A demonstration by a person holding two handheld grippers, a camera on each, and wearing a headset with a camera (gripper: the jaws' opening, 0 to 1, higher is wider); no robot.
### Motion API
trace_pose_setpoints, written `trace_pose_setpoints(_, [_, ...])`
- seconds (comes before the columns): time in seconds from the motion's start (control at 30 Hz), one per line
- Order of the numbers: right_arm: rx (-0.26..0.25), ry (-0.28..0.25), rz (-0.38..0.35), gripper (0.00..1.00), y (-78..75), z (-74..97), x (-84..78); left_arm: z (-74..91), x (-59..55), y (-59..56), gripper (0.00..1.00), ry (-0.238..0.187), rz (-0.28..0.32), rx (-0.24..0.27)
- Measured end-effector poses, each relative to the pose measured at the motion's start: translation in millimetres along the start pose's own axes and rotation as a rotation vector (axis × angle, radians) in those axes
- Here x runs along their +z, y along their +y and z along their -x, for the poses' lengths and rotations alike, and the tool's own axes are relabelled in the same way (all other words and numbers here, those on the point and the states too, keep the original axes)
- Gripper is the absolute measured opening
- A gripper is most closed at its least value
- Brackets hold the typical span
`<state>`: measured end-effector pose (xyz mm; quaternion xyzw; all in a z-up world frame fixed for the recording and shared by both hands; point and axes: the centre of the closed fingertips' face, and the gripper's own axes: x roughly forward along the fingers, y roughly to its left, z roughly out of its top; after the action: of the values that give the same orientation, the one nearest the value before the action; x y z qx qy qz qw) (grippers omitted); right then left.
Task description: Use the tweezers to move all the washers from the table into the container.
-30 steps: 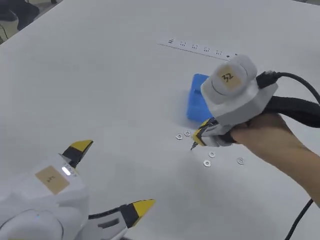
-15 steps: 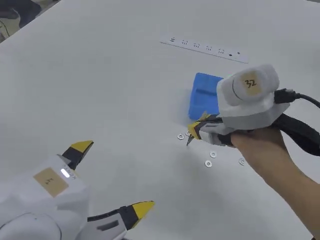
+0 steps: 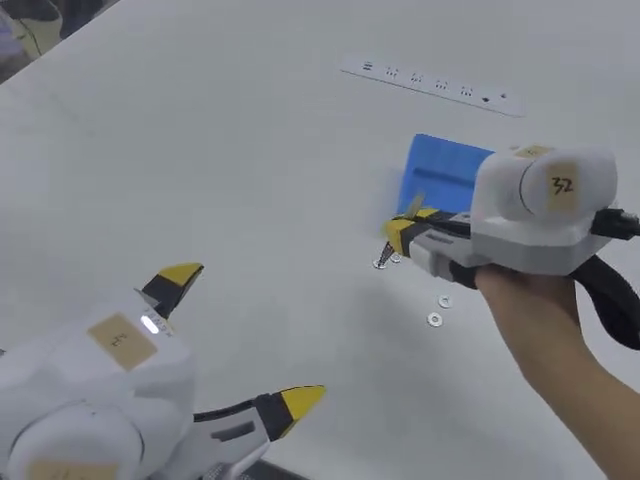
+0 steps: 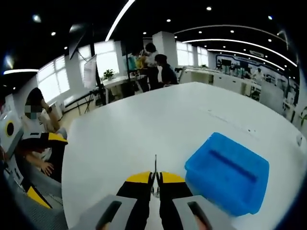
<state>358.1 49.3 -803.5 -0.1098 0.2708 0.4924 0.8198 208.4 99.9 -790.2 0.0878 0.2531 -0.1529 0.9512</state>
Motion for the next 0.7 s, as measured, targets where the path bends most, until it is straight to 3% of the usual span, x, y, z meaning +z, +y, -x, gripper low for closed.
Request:
trace_pose_setpoints(0.17, [-0.002,0.008,0.035,0.02,-1.8,-4.7,-1.8,-0.4,-0.2,0.3,0.89,0.004,0.0,0.001])
trace_pose_setpoints(0.7, [0.001,0.012,0.037,0.02,-8.1,-8.7,-5.2,-2.7,-1.3,3.0,0.88,0.015,-0.002,-0.003])
